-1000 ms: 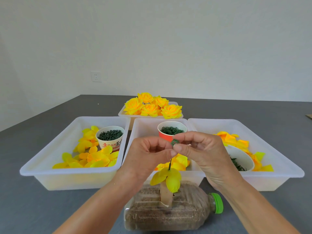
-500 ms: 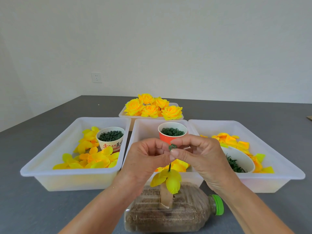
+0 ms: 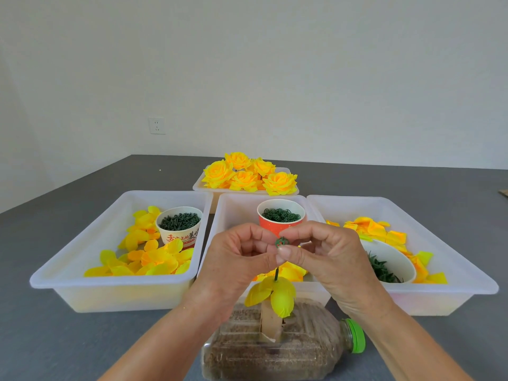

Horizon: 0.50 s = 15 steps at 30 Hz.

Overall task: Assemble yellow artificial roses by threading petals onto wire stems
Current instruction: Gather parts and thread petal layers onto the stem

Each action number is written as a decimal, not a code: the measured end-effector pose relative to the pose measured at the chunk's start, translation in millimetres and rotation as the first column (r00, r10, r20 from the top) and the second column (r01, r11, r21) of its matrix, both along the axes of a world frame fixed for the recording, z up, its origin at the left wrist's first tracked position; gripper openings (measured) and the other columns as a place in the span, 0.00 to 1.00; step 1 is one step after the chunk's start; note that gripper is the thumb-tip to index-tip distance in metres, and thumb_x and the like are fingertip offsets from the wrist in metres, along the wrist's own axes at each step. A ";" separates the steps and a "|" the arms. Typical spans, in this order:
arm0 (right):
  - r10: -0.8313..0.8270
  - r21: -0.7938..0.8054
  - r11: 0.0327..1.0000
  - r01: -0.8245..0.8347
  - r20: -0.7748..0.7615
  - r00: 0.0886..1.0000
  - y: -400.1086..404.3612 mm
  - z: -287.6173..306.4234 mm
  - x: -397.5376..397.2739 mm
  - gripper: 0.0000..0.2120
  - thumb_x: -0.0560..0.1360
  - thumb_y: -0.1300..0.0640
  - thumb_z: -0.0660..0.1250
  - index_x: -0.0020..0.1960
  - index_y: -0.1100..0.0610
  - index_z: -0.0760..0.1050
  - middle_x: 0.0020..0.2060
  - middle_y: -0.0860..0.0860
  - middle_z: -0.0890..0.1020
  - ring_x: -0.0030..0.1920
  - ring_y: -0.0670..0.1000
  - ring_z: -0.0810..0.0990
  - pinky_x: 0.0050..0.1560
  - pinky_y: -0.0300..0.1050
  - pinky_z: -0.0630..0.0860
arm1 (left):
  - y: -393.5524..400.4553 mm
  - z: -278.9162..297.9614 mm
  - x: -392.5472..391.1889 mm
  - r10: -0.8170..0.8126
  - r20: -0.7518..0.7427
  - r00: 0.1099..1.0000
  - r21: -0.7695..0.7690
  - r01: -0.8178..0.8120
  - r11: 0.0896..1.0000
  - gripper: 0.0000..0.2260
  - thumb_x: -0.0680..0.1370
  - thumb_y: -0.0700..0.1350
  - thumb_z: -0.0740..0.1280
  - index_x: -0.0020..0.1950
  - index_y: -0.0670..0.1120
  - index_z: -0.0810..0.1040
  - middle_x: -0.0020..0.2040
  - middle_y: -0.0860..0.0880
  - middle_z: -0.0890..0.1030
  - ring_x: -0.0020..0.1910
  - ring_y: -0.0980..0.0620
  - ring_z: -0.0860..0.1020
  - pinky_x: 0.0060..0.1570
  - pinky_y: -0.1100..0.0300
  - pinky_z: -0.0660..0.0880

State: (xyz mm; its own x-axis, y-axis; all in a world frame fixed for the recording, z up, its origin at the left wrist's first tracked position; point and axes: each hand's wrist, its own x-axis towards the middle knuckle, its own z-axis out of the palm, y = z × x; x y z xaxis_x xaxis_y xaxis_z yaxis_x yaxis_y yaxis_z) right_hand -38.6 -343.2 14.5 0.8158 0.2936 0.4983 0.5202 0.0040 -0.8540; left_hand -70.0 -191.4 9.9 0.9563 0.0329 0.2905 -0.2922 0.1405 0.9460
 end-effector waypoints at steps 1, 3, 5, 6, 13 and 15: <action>0.000 0.009 1.000 0.000 -0.004 1.000 0.1 -0.2 -0.1 0.07 0.59 0.52 0.75 0.37 0.48 0.83 0.37 0.51 0.85 0.36 0.46 0.81 0.42 0.49 0.79 | -0.1 0.1 0.1 -0.001 0.000 1.000 0.000 0.001 1.000 0.11 0.60 0.39 0.74 0.40 0.41 0.78 0.30 0.49 0.80 0.29 0.57 0.77 0.31 0.66 0.74; -0.002 0.025 1.000 0.002 -0.003 1.000 0.4 -0.6 -0.2 0.07 0.58 0.53 0.75 0.37 0.49 0.82 0.36 0.50 0.85 0.35 0.45 0.81 0.40 0.45 0.78 | -0.2 0.1 0.4 -0.003 0.000 1.000 0.001 0.003 1.000 0.11 0.60 0.39 0.74 0.41 0.40 0.78 0.30 0.49 0.80 0.29 0.57 0.77 0.31 0.66 0.74; -0.006 0.034 0.999 0.006 0.000 1.000 0.8 -1.0 -0.4 0.08 0.58 0.55 0.74 0.38 0.51 0.81 0.35 0.49 0.85 0.34 0.44 0.81 0.39 0.43 0.78 | -0.5 0.3 0.3 -0.004 0.002 1.000 0.001 0.004 1.000 0.12 0.60 0.39 0.74 0.41 0.40 0.78 0.30 0.49 0.80 0.29 0.57 0.77 0.32 0.66 0.74; -0.006 0.035 0.999 0.006 0.000 1.000 0.9 -1.2 -0.5 0.09 0.59 0.55 0.74 0.38 0.51 0.81 0.35 0.48 0.84 0.35 0.44 0.81 0.40 0.44 0.78 | -0.5 0.4 0.2 -0.004 0.002 1.000 0.002 0.004 1.000 0.12 0.60 0.39 0.73 0.41 0.40 0.78 0.30 0.49 0.80 0.29 0.57 0.77 0.32 0.66 0.74; -0.008 0.028 1.000 0.008 -0.014 1.000 0.9 -1.3 0.3 0.08 0.62 0.63 0.75 0.39 0.55 0.81 0.36 0.51 0.84 0.37 0.49 0.82 0.42 0.49 0.78 | 0.2 1.1 0.4 -0.002 -0.008 1.000 0.027 0.002 1.000 0.13 0.59 0.39 0.74 0.42 0.41 0.78 0.31 0.49 0.80 0.31 0.56 0.78 0.34 0.66 0.75; 0.005 0.023 1.000 -0.004 -0.057 0.998 1.1 -3.9 0.2 0.09 0.64 0.67 0.75 0.40 0.56 0.81 0.36 0.54 0.85 0.37 0.57 0.82 0.41 0.53 0.77 | 1.4 0.8 0.0 -0.004 -0.018 1.000 0.028 0.004 1.000 0.14 0.59 0.38 0.74 0.42 0.41 0.78 0.31 0.49 0.80 0.32 0.55 0.78 0.35 0.65 0.76</action>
